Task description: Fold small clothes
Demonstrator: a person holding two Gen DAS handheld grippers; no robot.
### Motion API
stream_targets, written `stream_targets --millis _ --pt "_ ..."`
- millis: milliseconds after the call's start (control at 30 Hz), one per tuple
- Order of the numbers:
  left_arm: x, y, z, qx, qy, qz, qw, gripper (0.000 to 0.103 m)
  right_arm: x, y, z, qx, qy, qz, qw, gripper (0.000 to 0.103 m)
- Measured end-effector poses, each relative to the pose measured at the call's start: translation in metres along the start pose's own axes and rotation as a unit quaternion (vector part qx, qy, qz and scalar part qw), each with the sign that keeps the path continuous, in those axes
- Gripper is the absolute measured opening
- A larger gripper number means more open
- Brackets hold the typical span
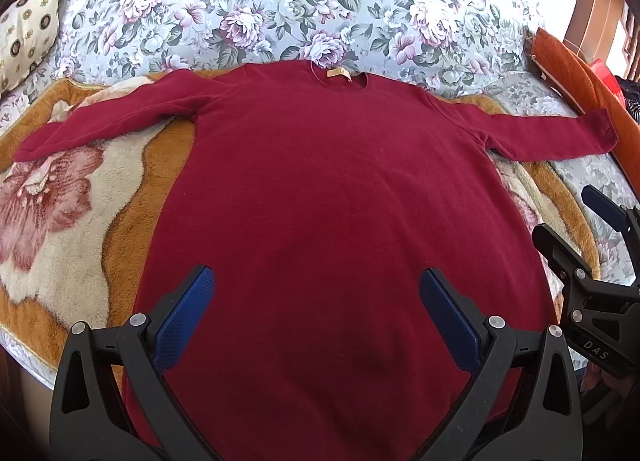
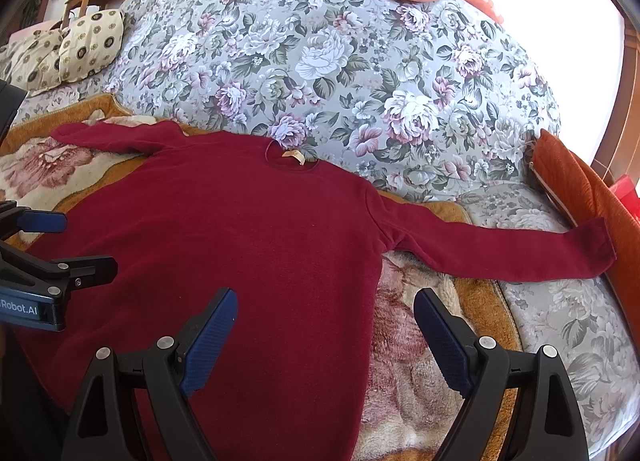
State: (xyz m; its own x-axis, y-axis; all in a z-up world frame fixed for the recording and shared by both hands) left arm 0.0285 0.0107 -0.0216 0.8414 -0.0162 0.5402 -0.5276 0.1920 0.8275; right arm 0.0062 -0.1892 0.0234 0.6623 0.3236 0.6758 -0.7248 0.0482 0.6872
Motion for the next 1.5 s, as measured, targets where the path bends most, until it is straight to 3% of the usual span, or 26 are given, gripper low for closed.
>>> stream_targets --millis 1500 --pt "0.0013 0.0004 0.0001 0.0 0.001 0.0 1.0 0.102 0.0003 0.0011 -0.0081 -0.005 0.013 0.008 1.0 0.088"
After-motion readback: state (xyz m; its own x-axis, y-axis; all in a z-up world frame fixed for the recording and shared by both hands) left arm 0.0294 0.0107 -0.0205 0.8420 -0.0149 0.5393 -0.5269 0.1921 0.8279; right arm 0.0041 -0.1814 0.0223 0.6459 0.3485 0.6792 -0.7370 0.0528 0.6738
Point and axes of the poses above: each gripper's, at about its wrist camera, not at the fingertips, and y roughly against the way its jaws point, z to its right, x to its top, the point moved 2 cm from there along -y, roughly the way its jaws point, and after that the axes turned 6 degrees about -z, right-handed, at the moved point
